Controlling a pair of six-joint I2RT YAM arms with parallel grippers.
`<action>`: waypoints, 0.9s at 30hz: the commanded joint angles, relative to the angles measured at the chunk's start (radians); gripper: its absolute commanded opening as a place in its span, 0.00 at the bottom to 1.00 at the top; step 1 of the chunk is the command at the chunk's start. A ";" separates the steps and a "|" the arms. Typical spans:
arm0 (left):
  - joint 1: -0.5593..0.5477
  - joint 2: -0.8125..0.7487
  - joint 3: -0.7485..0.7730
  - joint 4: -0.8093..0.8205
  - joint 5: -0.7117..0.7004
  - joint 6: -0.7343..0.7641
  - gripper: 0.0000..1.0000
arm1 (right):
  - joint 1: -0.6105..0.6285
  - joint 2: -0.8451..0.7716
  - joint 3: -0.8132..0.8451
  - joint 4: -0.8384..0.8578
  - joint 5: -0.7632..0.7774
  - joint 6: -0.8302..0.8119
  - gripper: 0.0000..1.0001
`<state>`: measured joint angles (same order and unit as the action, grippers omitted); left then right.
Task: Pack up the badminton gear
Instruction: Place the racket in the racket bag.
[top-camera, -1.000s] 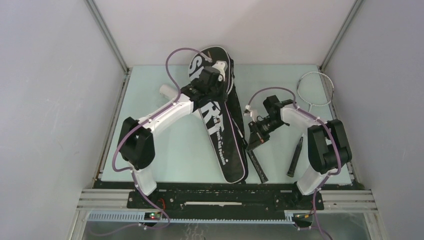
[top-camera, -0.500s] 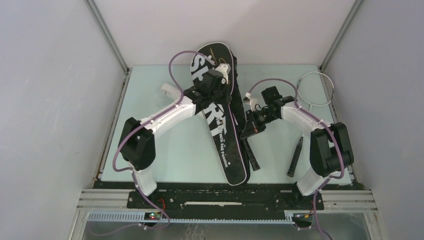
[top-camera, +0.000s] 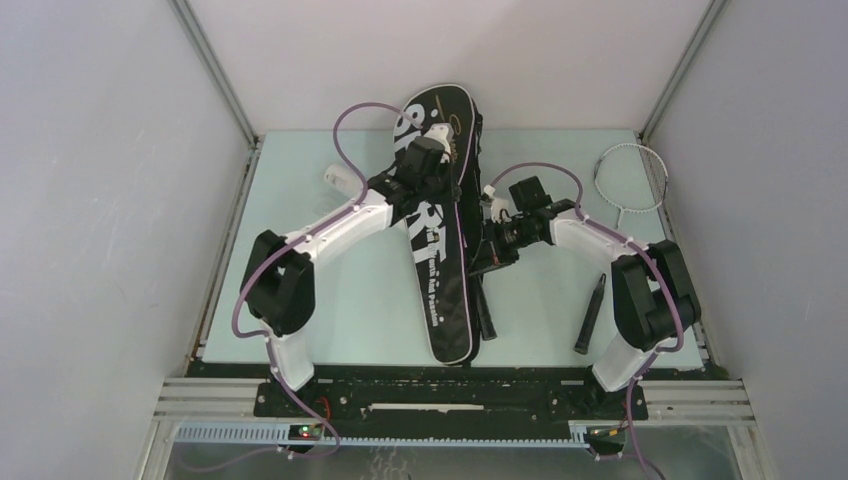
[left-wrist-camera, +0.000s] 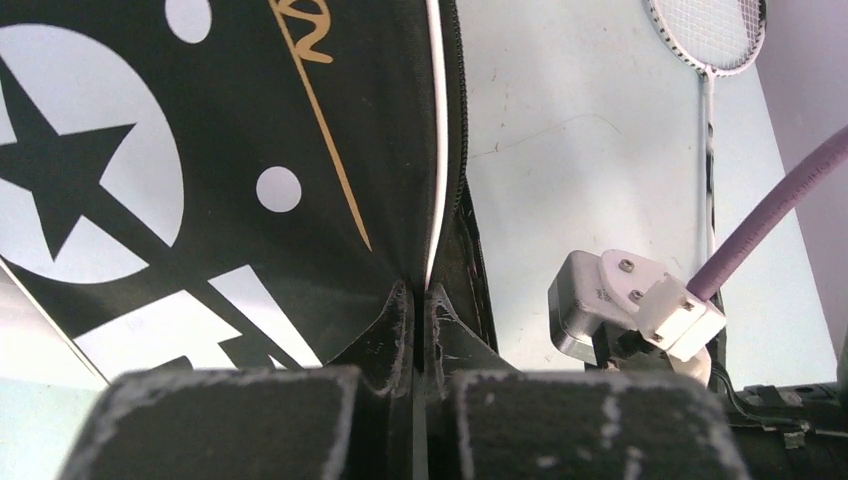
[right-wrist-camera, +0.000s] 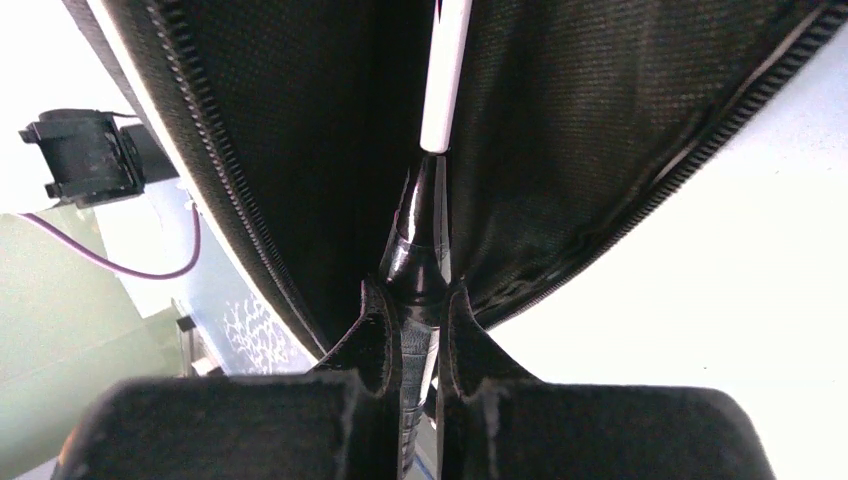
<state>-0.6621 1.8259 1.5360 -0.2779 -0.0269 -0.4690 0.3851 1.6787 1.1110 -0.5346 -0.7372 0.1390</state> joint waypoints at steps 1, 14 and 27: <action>-0.024 0.013 0.040 -0.029 0.084 -0.094 0.00 | -0.008 0.005 0.021 0.187 0.080 0.125 0.00; -0.023 0.012 0.026 -0.030 0.128 -0.186 0.00 | 0.032 0.055 0.019 0.270 0.196 0.284 0.09; -0.037 0.037 0.009 -0.013 0.172 -0.242 0.00 | 0.036 0.122 0.056 0.327 0.146 0.400 0.21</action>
<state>-0.6521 1.8603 1.5356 -0.2066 0.0059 -0.6563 0.4412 1.7775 1.1057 -0.3908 -0.6422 0.4294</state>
